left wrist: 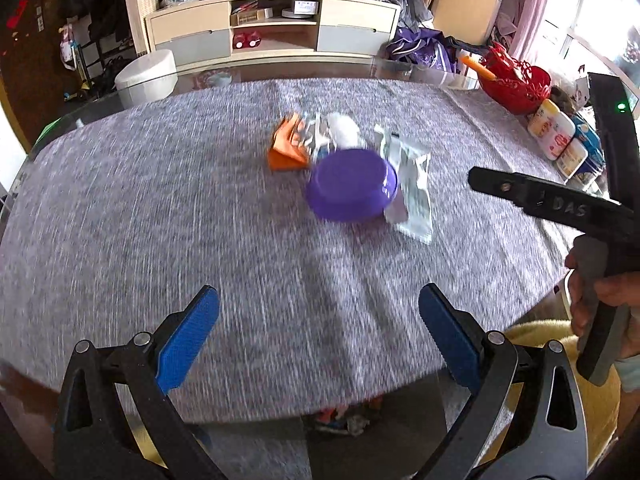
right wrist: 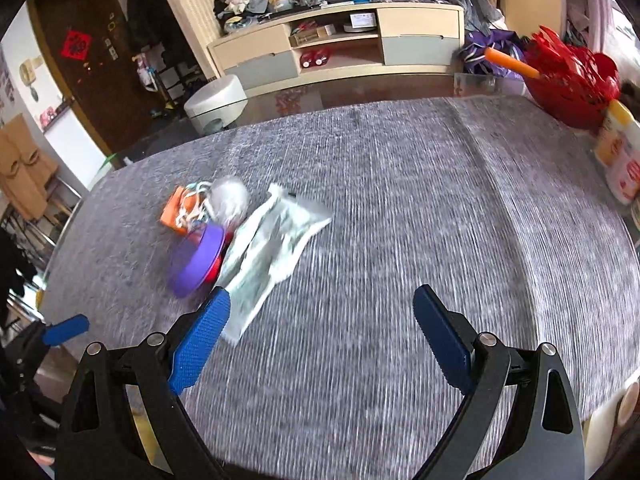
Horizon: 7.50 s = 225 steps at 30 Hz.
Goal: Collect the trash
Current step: 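Grasp the purple lid with the left tool while the right tool grasps the white packet, then lower purple lid and white packet into the bin and open both tools, then grasp the red ornament with the right tool while the left tool grasps the clear plastic clip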
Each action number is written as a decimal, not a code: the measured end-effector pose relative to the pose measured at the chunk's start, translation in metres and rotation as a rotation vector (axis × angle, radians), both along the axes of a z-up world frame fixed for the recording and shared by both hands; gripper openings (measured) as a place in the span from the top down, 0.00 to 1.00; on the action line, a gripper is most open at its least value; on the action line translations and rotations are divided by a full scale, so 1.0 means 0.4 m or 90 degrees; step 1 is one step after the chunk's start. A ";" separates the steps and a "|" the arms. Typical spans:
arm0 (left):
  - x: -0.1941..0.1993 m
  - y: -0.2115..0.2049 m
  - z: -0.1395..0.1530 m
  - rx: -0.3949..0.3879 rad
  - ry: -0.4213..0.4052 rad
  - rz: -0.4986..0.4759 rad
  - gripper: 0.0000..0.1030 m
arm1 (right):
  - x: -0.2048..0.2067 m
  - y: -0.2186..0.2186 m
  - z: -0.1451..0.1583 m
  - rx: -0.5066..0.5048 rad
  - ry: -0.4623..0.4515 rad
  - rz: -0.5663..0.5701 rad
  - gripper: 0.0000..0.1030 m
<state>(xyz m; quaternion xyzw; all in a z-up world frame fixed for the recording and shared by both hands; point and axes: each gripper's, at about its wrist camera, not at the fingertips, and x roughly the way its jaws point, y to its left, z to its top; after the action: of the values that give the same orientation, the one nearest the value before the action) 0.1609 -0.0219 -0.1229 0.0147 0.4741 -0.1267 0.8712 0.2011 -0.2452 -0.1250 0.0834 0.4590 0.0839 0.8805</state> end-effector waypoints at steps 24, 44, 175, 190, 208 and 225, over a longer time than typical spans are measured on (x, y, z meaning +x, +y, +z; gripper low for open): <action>0.204 -0.082 -0.070 -0.037 0.031 -0.021 0.08 | 0.183 0.051 -0.087 0.043 0.055 0.028 0.50; 0.232 -0.066 -0.088 -0.054 0.024 -0.021 0.30 | 0.209 0.055 -0.097 0.095 0.076 0.046 0.90; -0.295 0.082 -0.123 -0.058 0.077 0.017 0.08 | -0.317 0.053 -0.023 0.031 0.016 0.024 0.07; -0.129 0.176 -0.048 -0.019 0.036 0.049 0.08 | -0.083 0.186 0.027 0.043 -0.014 0.091 0.08; 0.080 0.203 -0.031 -0.020 0.038 0.040 0.08 | 0.058 0.297 -0.060 0.010 0.032 0.146 0.67; 0.285 0.066 0.011 -0.051 -0.011 -0.044 0.49 | 0.059 0.147 0.009 0.015 -0.018 0.117 0.67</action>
<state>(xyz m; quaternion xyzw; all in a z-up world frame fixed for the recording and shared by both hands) 0.2748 0.0044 -0.1185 -0.0029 0.4602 -0.1760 0.8702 0.2249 -0.1865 -0.1213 0.0504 0.4512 0.1707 0.8745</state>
